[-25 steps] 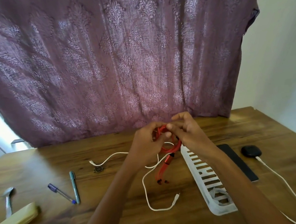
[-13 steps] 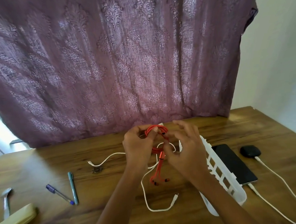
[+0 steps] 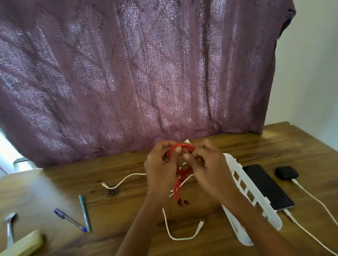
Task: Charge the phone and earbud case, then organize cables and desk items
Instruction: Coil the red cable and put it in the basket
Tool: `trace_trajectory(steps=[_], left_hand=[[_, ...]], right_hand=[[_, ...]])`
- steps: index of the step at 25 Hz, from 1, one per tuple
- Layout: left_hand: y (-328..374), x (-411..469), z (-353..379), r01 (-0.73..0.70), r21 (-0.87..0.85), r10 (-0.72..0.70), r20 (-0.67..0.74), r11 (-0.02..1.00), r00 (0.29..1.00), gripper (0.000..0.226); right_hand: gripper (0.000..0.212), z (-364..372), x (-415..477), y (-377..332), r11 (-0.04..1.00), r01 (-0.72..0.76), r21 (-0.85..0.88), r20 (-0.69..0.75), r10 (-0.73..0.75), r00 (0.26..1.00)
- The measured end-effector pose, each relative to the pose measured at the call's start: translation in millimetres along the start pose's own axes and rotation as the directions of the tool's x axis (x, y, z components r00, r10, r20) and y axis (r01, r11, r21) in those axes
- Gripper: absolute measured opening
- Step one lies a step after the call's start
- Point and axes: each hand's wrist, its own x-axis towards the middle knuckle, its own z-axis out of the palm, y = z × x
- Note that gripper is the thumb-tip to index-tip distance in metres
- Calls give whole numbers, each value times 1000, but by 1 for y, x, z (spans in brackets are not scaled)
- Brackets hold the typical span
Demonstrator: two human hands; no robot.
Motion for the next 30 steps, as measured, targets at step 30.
trace_trajectory(steps=[30], left_hand=[[-4, 3, -16, -311, 364, 347, -36, 878, 937, 16]], right_hand=[[21, -47, 25, -1, 761, -401, 510, 361, 233, 903]])
